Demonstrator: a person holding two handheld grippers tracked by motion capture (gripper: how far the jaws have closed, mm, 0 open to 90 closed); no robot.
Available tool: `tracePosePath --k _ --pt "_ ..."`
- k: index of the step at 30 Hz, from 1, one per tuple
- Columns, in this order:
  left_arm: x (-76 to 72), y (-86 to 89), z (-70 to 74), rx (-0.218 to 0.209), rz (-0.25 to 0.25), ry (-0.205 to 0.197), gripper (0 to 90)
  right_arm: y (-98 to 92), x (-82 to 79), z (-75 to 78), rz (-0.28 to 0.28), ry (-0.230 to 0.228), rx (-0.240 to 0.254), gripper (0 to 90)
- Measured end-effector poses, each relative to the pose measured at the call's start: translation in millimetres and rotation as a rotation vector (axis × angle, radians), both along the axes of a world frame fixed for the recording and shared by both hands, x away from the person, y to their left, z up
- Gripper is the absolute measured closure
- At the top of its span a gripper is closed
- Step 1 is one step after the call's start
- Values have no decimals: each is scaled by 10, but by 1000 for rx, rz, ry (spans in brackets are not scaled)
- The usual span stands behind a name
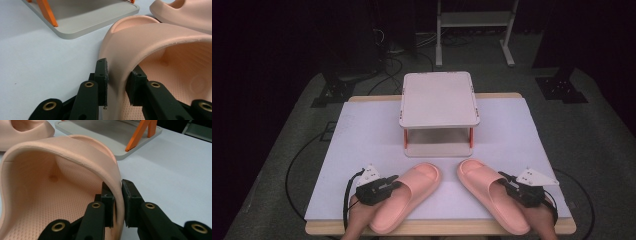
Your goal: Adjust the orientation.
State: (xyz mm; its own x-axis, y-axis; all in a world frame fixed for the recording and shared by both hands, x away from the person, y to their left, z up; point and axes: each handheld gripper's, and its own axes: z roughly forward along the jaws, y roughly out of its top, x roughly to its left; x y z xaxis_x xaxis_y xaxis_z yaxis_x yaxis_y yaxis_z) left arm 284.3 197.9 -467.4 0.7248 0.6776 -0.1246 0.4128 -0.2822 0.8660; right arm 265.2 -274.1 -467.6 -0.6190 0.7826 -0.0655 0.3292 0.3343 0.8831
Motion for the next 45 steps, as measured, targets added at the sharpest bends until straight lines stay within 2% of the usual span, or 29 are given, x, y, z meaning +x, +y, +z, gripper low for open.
tracePosePath --k 9,15,25,34,45 --pt "-27 56 19 -42 9 0 767 61 -30 57 29 -14 28 806" --pt "-27 78 41 -51 15 -9 770 127 -64 112 48 -23 50 810" --pt "-32 81 62 -62 19 -16 771 180 -73 140 67 -26 59 810" --pt "-51 67 111 -72 -1 -27 783 224 -95 202 80 -32 68 810" --pt "-102 43 227 -105 -21 -44 787 195 -119 293 71 -30 98 809"
